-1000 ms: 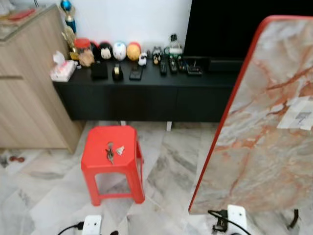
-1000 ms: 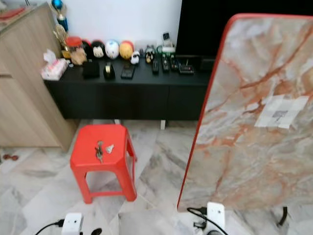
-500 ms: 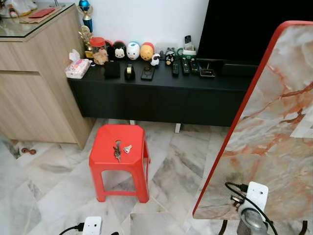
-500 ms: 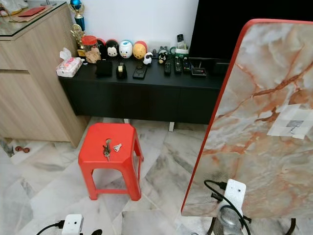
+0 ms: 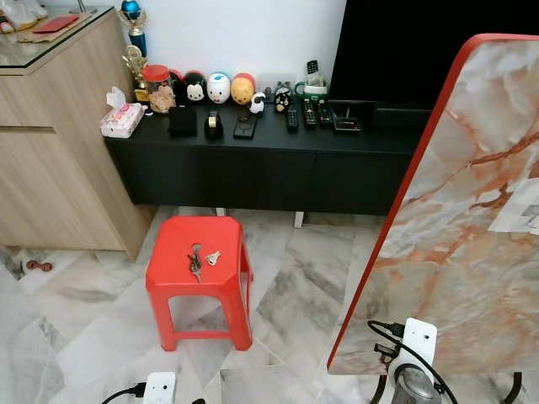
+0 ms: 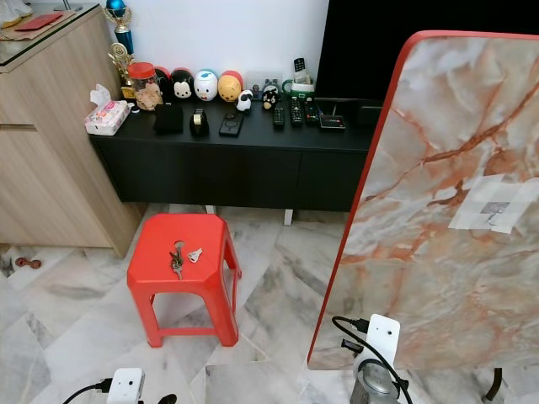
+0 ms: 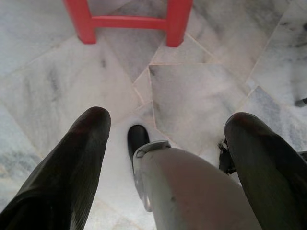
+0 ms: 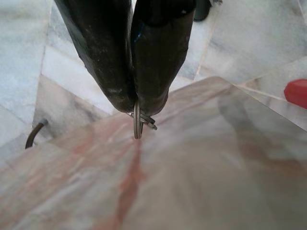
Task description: Hang keys on a hook
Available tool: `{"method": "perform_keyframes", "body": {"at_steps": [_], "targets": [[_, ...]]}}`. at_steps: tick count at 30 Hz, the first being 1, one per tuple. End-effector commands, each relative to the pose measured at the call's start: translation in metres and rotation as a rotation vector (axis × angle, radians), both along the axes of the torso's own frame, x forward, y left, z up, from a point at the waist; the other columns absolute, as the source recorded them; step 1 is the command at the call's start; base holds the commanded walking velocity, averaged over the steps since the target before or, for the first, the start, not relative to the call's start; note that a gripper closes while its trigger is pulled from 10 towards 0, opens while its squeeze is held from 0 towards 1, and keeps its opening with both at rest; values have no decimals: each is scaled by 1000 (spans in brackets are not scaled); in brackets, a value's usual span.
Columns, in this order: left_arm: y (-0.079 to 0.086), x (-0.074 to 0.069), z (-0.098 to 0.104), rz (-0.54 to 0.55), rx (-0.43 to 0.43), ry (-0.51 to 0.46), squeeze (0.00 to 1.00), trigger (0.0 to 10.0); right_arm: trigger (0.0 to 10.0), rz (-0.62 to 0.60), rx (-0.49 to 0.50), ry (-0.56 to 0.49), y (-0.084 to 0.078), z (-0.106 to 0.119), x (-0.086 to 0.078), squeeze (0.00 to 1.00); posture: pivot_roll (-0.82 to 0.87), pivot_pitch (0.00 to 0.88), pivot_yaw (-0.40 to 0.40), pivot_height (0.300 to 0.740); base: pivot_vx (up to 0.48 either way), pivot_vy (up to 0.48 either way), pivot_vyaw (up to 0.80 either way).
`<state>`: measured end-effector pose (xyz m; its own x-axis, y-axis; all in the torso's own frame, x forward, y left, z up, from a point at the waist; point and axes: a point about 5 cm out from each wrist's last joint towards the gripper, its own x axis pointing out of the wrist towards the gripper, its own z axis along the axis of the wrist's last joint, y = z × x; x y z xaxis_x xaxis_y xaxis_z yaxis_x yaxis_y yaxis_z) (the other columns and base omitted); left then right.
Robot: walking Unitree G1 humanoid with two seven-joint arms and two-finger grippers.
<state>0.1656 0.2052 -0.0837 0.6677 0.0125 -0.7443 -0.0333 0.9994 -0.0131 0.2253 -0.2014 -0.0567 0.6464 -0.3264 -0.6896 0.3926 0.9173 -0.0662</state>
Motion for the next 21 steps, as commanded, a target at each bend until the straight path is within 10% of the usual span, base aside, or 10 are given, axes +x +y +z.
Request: {"method": "perform_keyframes", "body": {"at_steps": [1,21], "targets": [[-1,-5,-3,3,-3,19,0,10000,10000,-7,-10,34,-6,-3,-6,0,72,39,-76,740,0,-244,0],[1,-7,-3,9,1,30,0,10000,10000,40,28,46,0,-7,-11,0,72,58,-74,740,0,-405,0]]}}
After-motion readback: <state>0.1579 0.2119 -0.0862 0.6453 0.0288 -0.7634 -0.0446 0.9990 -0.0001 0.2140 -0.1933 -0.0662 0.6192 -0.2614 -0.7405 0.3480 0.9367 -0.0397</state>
